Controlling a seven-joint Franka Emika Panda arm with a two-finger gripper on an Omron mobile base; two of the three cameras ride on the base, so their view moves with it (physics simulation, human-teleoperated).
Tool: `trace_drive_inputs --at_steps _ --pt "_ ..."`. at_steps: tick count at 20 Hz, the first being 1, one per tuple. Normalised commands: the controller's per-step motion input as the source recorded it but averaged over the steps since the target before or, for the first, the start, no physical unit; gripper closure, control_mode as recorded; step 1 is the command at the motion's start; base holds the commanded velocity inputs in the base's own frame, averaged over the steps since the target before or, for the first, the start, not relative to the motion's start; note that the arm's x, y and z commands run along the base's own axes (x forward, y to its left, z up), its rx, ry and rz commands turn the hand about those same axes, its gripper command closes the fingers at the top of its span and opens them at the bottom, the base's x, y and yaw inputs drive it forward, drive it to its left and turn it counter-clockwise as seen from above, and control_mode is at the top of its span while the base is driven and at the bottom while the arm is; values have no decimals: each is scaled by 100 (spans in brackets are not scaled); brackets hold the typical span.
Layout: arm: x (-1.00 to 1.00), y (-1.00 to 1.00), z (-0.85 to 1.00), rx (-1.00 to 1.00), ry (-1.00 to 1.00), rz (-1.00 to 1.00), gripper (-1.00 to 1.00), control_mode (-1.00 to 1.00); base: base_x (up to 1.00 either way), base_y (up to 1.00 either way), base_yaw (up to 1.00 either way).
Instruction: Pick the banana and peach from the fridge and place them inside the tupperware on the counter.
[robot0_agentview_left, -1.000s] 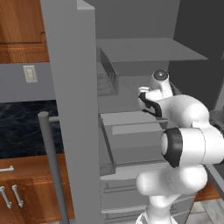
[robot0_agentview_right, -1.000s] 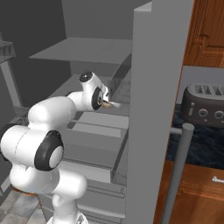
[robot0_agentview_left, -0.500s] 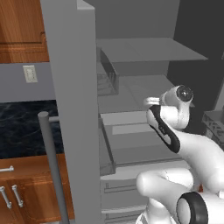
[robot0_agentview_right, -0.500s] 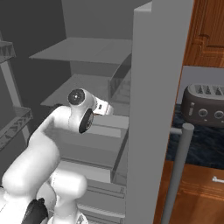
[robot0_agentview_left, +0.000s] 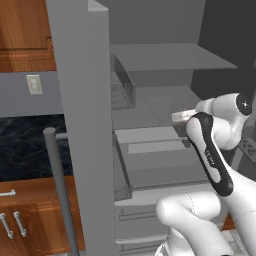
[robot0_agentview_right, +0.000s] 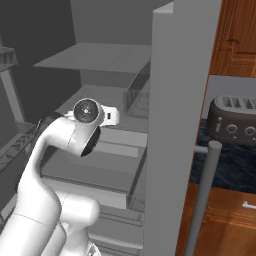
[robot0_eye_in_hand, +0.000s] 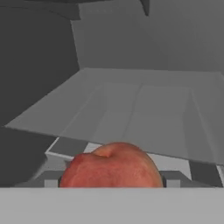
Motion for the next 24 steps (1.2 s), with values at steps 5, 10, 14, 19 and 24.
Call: trace_drive_inputs --at_steps 5,10,14,19,24 --pt "-40 58 93 -17 38 6 100 -100 0 0 0" --pt "-77 12 66 -14 31 0 100 -100 0 0 0" --pt "-100 -8 4 -5 0 0 100 -100 0 0 0" --pt "-61 -19 -15 0 -15 0 100 -100 0 0 0" --pt "0 -10 -25 0 -17 0 100 -100 0 0 0"
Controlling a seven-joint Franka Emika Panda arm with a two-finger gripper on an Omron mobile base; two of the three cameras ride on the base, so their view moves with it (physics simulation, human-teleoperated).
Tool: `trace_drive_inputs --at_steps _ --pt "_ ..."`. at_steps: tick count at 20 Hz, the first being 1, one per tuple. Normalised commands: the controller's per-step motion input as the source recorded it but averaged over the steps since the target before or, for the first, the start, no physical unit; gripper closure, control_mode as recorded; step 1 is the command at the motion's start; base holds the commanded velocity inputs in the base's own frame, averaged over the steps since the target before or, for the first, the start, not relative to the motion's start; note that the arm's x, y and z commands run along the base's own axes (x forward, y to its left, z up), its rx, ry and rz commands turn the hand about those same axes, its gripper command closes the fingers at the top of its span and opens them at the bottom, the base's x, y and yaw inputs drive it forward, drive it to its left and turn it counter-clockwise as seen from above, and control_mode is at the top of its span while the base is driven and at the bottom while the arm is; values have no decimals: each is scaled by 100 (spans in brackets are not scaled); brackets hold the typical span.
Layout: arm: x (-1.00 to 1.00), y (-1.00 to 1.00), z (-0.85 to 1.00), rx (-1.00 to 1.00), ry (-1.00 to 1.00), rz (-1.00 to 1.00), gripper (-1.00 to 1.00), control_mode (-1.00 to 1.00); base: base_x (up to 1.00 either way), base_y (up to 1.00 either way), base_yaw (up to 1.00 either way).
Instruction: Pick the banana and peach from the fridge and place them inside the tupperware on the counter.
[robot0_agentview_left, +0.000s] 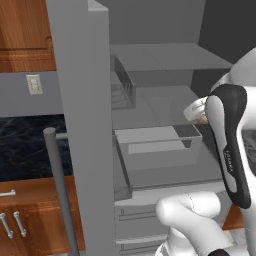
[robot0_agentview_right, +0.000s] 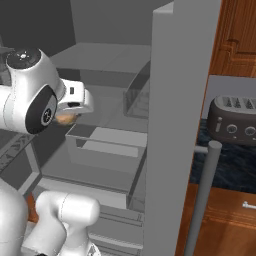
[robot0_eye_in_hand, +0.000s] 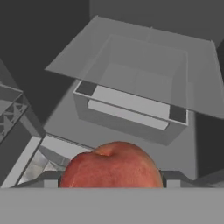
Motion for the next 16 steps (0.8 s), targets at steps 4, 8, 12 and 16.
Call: trace_drive_inputs --at_steps 4,8,12,16 --pt "0 -1 -14 0 -6 0 100 -100 0 0 0" --pt "0 0 0 0 0 0 100 100 -52 -5 0" --pt "0 0 0 0 0 0 100 100 -100 -4 -1" --pt "0 0 0 0 0 0 100 100 -100 -1 -2"
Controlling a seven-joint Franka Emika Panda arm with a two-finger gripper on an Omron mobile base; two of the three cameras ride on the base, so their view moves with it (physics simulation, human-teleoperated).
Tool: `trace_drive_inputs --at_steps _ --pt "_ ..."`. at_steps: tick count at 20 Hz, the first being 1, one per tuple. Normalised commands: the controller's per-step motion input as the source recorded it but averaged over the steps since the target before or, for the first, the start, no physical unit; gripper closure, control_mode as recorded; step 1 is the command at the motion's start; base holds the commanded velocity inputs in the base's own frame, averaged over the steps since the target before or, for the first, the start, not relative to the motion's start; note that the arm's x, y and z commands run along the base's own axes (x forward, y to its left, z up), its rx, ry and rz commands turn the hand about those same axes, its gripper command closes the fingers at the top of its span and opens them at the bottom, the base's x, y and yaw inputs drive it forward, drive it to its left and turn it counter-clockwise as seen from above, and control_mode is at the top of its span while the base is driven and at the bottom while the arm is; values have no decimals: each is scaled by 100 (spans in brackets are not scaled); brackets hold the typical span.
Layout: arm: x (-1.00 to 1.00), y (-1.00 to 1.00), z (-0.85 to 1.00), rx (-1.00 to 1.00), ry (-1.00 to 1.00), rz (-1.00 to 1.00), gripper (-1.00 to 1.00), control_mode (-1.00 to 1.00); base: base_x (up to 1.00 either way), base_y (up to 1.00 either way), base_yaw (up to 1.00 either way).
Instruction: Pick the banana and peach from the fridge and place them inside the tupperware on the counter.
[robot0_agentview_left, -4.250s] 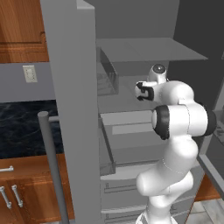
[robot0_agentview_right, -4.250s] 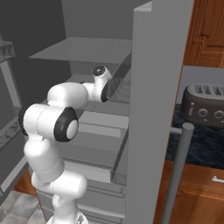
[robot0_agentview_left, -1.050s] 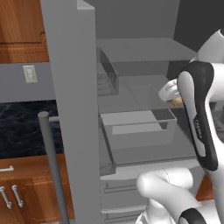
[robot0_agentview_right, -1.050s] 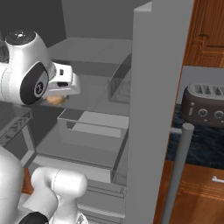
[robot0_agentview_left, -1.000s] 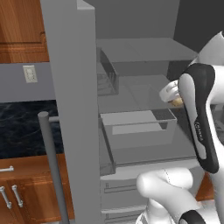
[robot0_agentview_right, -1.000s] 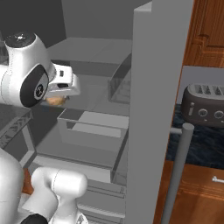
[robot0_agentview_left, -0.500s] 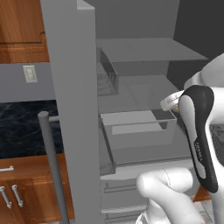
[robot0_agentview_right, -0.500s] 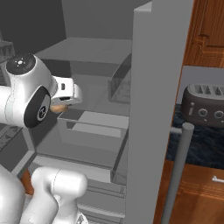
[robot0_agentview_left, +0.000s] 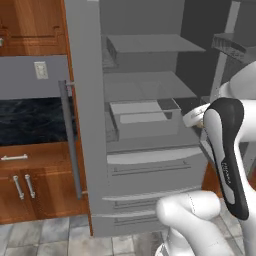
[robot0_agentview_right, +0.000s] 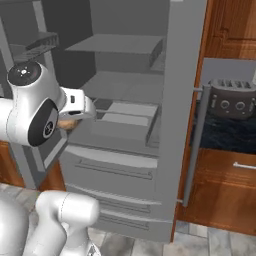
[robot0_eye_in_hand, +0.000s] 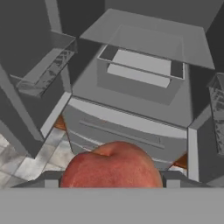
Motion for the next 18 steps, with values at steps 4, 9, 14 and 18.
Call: trace_drive_inputs --at_steps 4,9,14,18 --pt "0 0 0 0 0 0 100 100 -100 0 -4" --pt "0 0 0 0 0 0 100 100 -91 3 -1" --pt "0 0 0 0 0 0 100 100 -68 29 -3" --pt "0 0 0 0 0 0 100 100 -39 61 -7"
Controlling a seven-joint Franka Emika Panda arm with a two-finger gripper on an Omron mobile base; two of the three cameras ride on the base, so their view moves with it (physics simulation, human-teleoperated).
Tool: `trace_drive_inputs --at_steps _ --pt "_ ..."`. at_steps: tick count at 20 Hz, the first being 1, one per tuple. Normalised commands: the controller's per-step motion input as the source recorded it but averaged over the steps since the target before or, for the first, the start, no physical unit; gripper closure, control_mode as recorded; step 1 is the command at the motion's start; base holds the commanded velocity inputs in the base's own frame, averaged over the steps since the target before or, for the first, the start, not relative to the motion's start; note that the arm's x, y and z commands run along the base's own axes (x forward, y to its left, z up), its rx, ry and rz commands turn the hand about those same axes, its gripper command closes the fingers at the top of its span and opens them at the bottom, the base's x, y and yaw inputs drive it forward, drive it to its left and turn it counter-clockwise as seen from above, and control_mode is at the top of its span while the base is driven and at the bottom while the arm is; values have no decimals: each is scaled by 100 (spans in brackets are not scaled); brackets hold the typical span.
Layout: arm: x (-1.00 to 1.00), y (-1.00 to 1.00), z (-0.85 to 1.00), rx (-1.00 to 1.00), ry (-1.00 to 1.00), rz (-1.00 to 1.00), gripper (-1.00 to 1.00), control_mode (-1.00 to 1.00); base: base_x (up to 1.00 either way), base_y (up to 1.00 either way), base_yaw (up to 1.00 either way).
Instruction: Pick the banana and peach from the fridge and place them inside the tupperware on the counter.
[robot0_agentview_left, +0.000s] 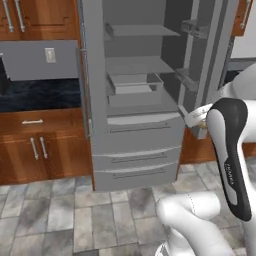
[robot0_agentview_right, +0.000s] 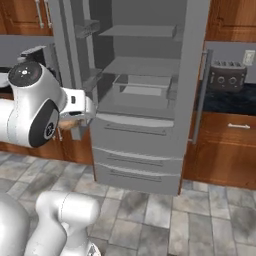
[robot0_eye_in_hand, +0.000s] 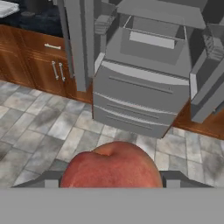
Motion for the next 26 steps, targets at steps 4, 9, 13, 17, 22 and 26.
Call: trace_drive_inputs --at_steps 4,9,13,17,22,26 --pt "0 0 0 0 0 0 100 100 -24 88 -7" --pt "0 0 0 0 0 0 100 100 -16 100 -10" --pt "0 0 0 0 0 0 100 100 -3 100 -13" --pt "0 0 0 0 0 0 100 100 0 100 -12" --pt "0 0 0 0 0 0 100 100 4 100 -6" --pt "0 0 0 0 0 0 100 100 30 100 0"
